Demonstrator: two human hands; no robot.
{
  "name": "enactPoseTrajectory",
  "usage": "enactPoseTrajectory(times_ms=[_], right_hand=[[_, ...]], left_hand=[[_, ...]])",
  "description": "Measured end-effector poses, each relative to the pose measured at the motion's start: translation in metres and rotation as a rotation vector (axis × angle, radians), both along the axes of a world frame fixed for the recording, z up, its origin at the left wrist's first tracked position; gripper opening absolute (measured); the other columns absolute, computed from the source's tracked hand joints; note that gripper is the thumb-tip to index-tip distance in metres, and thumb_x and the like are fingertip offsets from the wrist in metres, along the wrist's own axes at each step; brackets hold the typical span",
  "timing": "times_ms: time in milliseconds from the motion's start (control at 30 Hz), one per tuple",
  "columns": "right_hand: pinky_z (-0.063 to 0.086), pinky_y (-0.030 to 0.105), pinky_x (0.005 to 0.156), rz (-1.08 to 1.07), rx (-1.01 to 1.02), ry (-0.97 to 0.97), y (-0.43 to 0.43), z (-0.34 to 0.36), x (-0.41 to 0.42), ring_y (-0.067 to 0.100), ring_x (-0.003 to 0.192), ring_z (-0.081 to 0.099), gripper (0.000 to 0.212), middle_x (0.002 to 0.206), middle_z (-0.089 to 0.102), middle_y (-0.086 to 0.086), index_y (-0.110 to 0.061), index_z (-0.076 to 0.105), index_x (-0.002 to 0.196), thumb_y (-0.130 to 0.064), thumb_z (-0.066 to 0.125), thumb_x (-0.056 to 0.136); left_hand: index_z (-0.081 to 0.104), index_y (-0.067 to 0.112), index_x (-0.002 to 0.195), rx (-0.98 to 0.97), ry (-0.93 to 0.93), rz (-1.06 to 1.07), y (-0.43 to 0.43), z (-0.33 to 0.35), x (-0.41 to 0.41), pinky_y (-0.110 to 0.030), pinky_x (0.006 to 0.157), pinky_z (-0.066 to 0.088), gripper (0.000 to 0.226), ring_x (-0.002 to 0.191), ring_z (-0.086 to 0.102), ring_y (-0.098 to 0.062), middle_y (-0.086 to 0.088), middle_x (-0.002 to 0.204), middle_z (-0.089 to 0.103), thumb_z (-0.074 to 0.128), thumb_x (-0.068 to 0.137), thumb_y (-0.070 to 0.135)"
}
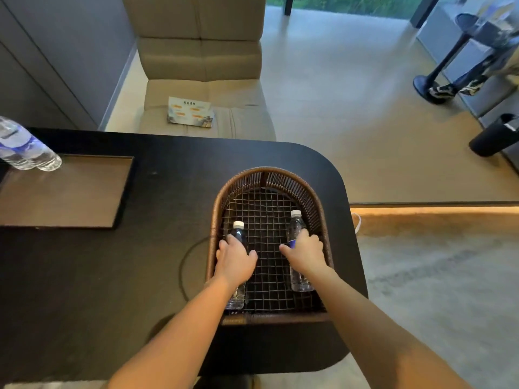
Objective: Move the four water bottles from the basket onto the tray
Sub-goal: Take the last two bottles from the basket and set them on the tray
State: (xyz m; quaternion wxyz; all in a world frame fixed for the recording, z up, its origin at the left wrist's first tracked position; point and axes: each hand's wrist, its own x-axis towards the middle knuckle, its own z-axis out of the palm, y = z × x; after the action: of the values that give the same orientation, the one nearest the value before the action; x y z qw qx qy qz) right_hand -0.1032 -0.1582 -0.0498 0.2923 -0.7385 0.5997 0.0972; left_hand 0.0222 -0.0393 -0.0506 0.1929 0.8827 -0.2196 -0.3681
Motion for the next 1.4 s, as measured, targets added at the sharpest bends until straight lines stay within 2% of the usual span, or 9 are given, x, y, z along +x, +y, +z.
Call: enactPoseTrajectory(times_ms=[100, 167, 333, 500, 667, 867, 1067, 1200, 1400], right_hand=[[0.051, 0.049, 0.103, -0.01, -0.02, 0.015, -0.011, -0.009, 0.01, 0.038, 0.127, 0.051, 0.064, 0.139, 0.05, 0.021, -0.003, 0.046, 0.139, -0.042, 0.071, 0.093], [0.053, 0.048, 0.1, -0.015, 0.031, 0.017, -0.021, -0.016, 0.018, 0.037, 0.122, 0.056, 0.062, 0.135, 0.053, 0.02, -0.004, 0.049, 0.135, -0.043, 0.072, 0.092], [0.053, 0.032, 0.068, -0.008, 0.257, -0.058, -0.044, -0.026, 0.039, 0.018, 0.083, 0.065, 0.045, 0.096, 0.067, 0.004, -0.011, 0.059, 0.106, -0.042, 0.081, 0.084], [0.066, 0.044, 0.076, -0.094, 0.395, -0.164, -0.053, -0.033, 0.045, 0.023, 0.087, 0.076, 0.046, 0.101, 0.073, 0.009, -0.013, 0.059, 0.106, -0.029, 0.089, 0.076], [0.066, 0.046, 0.08, -0.093, 0.409, -0.285, -0.052, -0.025, 0.029, 0.022, 0.089, 0.077, 0.046, 0.103, 0.073, 0.008, -0.015, 0.06, 0.108, -0.028, 0.089, 0.076], [0.06, 0.035, 0.081, 0.026, 0.279, -0.449, -0.028, 0.013, -0.006, 0.013, 0.093, 0.071, 0.047, 0.104, 0.071, -0.001, -0.02, 0.059, 0.11, -0.027, 0.09, 0.075], [0.061, 0.039, 0.091, 0.114, 0.122, -0.592, 0.017, 0.038, -0.037, 0.007, 0.103, 0.07, 0.052, 0.111, 0.072, -0.008, -0.026, 0.062, 0.123, -0.022, 0.087, 0.078], [0.056, 0.043, 0.101, 0.136, -0.04, -0.649, 0.045, 0.055, -0.045, 0.011, 0.115, 0.064, 0.058, 0.124, 0.067, -0.005, -0.029, 0.059, 0.128, -0.021, 0.088, 0.079], [0.057, 0.042, 0.102, 0.204, -0.147, -0.78, 0.08, 0.101, -0.036, 0.012, 0.116, 0.065, 0.058, 0.127, 0.067, -0.003, -0.026, 0.057, 0.132, -0.023, 0.087, 0.082]], left_hand=[[0.017, -0.001, 0.158, 0.069, -0.038, -0.045, -0.016, -0.006, 0.008, -0.048, 0.108, 0.042, 0.085, 0.138, 0.043, -0.039, -0.021, 0.153, 0.037, 0.061, 0.096, 0.035], [0.027, 0.001, 0.152, 0.098, -0.052, -0.097, -0.026, -0.011, 0.015, -0.049, 0.102, 0.047, 0.077, 0.132, 0.05, -0.039, -0.021, 0.148, 0.043, 0.063, 0.094, 0.038], [0.051, 0.008, 0.128, 0.163, 0.005, -0.195, -0.049, -0.021, 0.035, -0.043, 0.088, 0.055, 0.063, 0.114, 0.063, -0.033, -0.012, 0.126, 0.061, 0.075, 0.083, 0.046], [0.06, 0.019, 0.086, 0.165, 0.131, -0.176, -0.057, -0.024, 0.043, -0.038, 0.078, 0.059, 0.033, 0.085, 0.068, -0.02, -0.002, 0.094, 0.069, 0.083, 0.077, 0.041], [0.059, 0.02, 0.096, 0.107, 0.137, -0.167, -0.05, -0.015, 0.042, -0.031, 0.069, 0.052, 0.038, 0.087, 0.064, -0.017, 0.001, 0.096, 0.064, 0.087, 0.076, 0.036], [0.058, 0.019, 0.112, -0.076, 0.073, -0.156, -0.015, 0.005, 0.037, -0.024, 0.06, 0.041, 0.049, 0.085, 0.062, -0.011, 0.005, 0.1, 0.067, 0.085, 0.076, 0.039], [0.068, 0.021, 0.119, -0.297, 0.019, -0.058, 0.031, 0.036, 0.018, -0.035, 0.085, 0.057, 0.049, 0.095, 0.069, -0.012, 0.006, 0.103, 0.074, 0.088, 0.074, 0.03], [0.073, 0.022, 0.107, -0.486, 0.011, -0.011, 0.064, 0.062, -0.003, -0.027, 0.08, 0.057, 0.033, 0.089, 0.07, -0.002, 0.008, 0.094, 0.076, 0.087, 0.077, 0.021], [0.061, 0.038, 0.111, -0.677, -0.046, 0.066, 0.099, 0.114, -0.013, -0.025, 0.085, 0.056, 0.042, 0.095, 0.067, 0.001, 0.018, 0.098, 0.069, 0.086, 0.08, 0.023]])
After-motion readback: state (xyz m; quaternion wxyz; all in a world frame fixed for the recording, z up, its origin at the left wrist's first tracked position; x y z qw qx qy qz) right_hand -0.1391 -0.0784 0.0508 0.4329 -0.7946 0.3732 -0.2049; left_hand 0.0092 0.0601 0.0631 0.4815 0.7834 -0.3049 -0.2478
